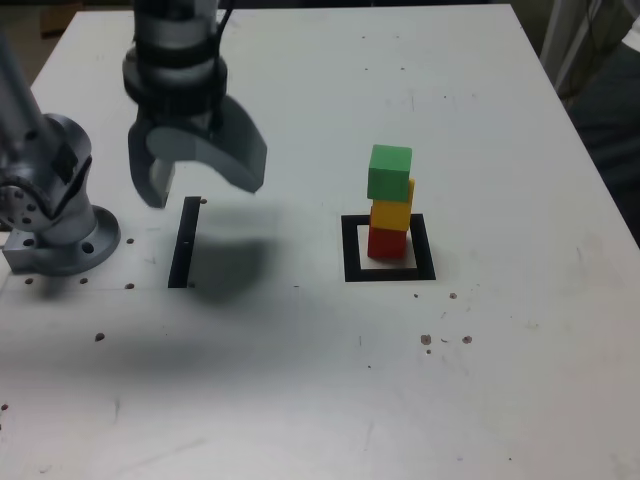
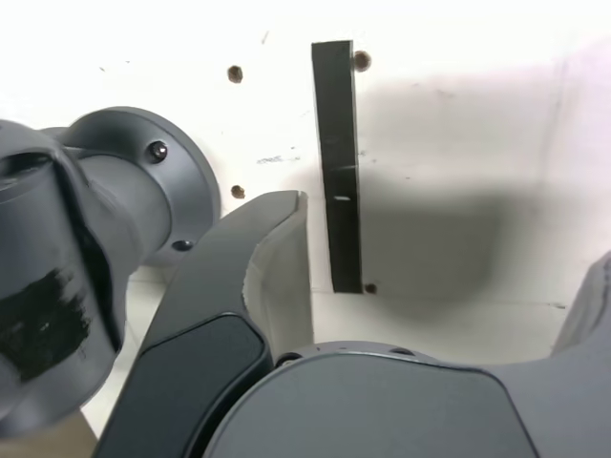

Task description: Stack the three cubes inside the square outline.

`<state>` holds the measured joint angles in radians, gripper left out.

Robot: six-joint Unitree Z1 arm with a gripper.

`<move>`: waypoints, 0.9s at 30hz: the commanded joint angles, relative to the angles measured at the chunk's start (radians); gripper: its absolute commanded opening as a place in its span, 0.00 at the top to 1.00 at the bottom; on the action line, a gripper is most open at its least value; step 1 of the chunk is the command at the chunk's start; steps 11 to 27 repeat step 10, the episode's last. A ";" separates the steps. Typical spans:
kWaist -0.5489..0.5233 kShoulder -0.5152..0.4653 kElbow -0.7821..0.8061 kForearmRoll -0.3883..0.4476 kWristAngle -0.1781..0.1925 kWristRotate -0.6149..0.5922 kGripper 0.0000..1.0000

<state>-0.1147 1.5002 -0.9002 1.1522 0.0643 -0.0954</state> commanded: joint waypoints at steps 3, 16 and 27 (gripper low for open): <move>0.001 0.001 0.084 -0.085 -0.015 -0.006 0.00; 0.001 0.019 0.163 -0.183 -0.032 -0.010 0.00; 0.001 0.019 0.163 -0.183 -0.032 -0.010 0.00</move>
